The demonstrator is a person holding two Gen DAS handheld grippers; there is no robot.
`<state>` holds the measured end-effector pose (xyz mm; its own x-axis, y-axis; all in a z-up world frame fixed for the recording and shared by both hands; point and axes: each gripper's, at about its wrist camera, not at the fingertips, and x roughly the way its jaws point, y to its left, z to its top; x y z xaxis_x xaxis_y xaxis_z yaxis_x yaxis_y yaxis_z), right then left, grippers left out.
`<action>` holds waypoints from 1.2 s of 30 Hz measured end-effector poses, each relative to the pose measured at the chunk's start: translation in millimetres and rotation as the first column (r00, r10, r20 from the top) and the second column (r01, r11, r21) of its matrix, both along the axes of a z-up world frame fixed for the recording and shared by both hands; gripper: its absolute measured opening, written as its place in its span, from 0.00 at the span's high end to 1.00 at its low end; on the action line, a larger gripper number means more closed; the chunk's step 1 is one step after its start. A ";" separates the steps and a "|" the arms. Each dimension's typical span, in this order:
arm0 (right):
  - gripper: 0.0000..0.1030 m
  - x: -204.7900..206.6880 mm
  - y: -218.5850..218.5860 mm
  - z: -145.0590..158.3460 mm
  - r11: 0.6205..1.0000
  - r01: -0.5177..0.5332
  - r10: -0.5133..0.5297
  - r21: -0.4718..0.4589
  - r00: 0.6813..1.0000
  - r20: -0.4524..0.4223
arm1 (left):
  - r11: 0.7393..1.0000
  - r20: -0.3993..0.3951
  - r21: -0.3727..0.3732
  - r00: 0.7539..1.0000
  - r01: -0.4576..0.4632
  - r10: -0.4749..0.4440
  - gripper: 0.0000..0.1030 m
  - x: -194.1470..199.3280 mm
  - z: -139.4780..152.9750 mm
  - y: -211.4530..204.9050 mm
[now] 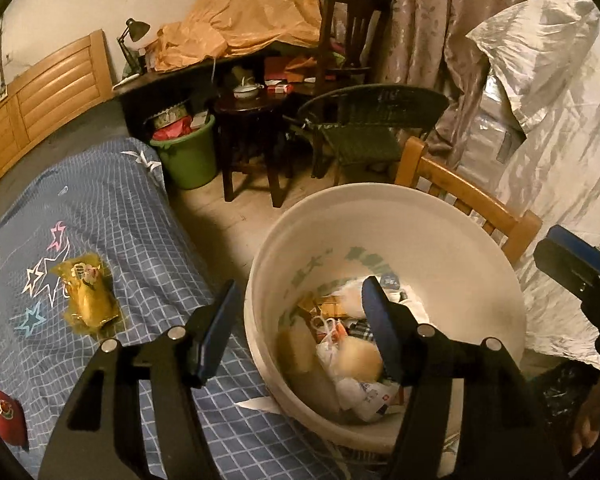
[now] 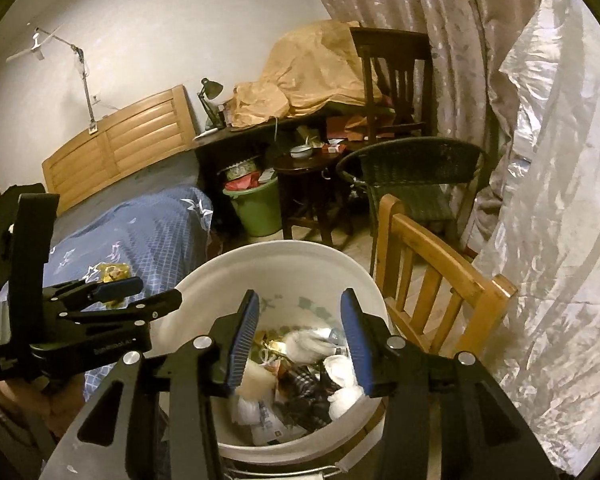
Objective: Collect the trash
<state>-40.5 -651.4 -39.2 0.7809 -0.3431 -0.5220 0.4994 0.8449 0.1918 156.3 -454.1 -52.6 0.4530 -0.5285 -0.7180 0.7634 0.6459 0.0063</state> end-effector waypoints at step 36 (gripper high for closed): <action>0.07 -104.2 35.7 4.7 0.968 0.246 -0.241 -0.042 0.966 0.096 | 0.990 0.124 -0.076 0.986 0.121 -0.111 0.16 -76.2 20.5 25.2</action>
<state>-144.7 -615.6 -34.5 0.7130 -0.5542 -0.4296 0.6743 0.7100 0.2031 80.1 -428.9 -32.2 0.4649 -0.6382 -0.6137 0.8302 0.5551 0.0516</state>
